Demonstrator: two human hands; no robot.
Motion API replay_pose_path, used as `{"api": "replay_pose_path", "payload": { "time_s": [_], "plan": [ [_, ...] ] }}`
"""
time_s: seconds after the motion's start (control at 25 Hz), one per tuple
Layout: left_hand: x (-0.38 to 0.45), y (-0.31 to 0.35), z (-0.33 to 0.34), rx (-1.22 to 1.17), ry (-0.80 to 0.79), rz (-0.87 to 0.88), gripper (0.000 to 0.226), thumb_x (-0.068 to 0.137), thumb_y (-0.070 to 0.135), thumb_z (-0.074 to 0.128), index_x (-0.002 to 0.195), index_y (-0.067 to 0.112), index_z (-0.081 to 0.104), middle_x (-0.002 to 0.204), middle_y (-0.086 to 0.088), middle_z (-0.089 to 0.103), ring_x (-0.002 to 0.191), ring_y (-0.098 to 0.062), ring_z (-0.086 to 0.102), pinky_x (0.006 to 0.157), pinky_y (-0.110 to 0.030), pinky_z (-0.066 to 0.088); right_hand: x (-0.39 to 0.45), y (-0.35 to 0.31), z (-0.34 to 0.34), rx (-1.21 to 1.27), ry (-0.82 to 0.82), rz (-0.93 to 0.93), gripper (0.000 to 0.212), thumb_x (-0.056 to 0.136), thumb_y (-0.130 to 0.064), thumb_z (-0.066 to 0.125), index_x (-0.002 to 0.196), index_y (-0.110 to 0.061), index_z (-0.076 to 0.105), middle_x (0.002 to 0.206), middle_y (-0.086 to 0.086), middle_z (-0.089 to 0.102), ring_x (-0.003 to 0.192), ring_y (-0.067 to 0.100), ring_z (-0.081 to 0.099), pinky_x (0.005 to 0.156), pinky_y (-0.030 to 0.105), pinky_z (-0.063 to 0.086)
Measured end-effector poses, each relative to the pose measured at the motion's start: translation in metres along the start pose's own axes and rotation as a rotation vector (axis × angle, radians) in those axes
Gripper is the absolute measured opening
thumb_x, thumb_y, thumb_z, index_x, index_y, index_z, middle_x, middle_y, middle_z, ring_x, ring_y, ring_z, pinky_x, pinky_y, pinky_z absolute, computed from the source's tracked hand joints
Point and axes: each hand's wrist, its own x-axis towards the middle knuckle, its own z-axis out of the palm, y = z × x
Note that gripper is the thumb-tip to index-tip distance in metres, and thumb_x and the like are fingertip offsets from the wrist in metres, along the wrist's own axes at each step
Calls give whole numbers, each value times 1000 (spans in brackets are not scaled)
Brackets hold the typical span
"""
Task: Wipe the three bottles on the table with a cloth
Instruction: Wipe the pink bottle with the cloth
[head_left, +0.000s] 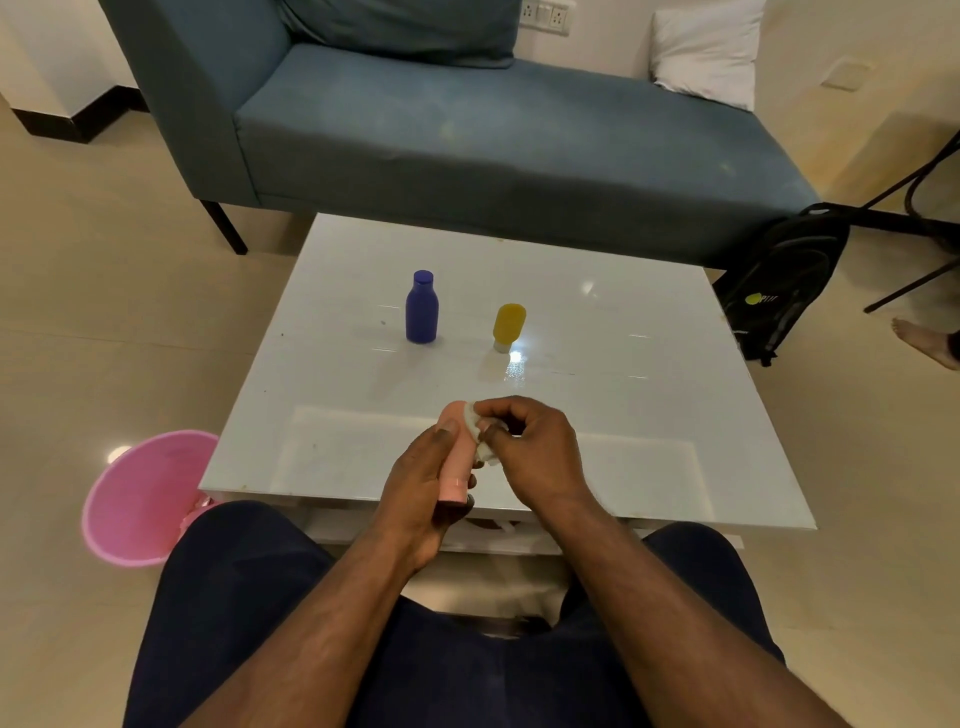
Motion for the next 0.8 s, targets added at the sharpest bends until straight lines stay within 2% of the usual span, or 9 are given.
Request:
{"api": "replay_pose_path", "payload": {
  "time_s": [0.16,0.24,0.36,0.48,0.56,0.64,0.8],
  "plan": [
    [2,-4,1,117,40,8,40,101,48,51,129,21,61,102,-10,70,75,-17,61,61,-30,49,-3,-2,6,-2,-38,25,16,90,-15,63,99,-26,71,103,-10,65,94,6,61,64,9,50],
    [3,-7,1,108,39,9,38,102,47,49,130,23,60,107,-11,68,81,-18,60,63,-30,49,-16,1,9,-85,-27,-13,16,90,-17,62,96,-30,70,101,-15,62,93,1,58,71,8,46],
    [3,-7,0,161,30,23,35,103,44,49,127,21,60,102,-10,66,73,-15,59,51,-25,46,-22,4,4,-176,-36,-41,16,90,-17,61,95,-29,70,99,-17,62,91,-4,56,77,8,40],
    [4,-4,0,168,-9,17,36,102,42,53,126,15,59,100,-14,67,56,-13,53,39,-21,37,-12,1,-10,-128,-99,31,16,87,-17,64,92,-29,73,95,-17,66,88,0,59,80,19,49],
    [4,-2,1,142,17,-13,34,102,40,55,120,12,61,95,-15,68,52,-12,48,37,-19,37,-10,-3,-15,-62,-147,77,17,85,-15,66,89,-30,74,92,-17,69,88,3,62,83,28,54],
    [4,0,0,65,60,-39,30,102,36,55,112,9,64,84,-12,67,49,-10,45,37,-17,38,-14,-7,-13,-49,-167,77,17,86,-15,65,90,-29,75,92,-16,69,87,4,63,82,30,55],
    [10,0,-6,-102,122,-104,26,102,28,58,103,4,65,68,-7,62,45,-10,45,35,-15,40,-39,-10,3,-220,-61,-138,17,88,-12,61,96,-22,72,94,-13,64,88,1,58,79,11,46]
  ]
}}
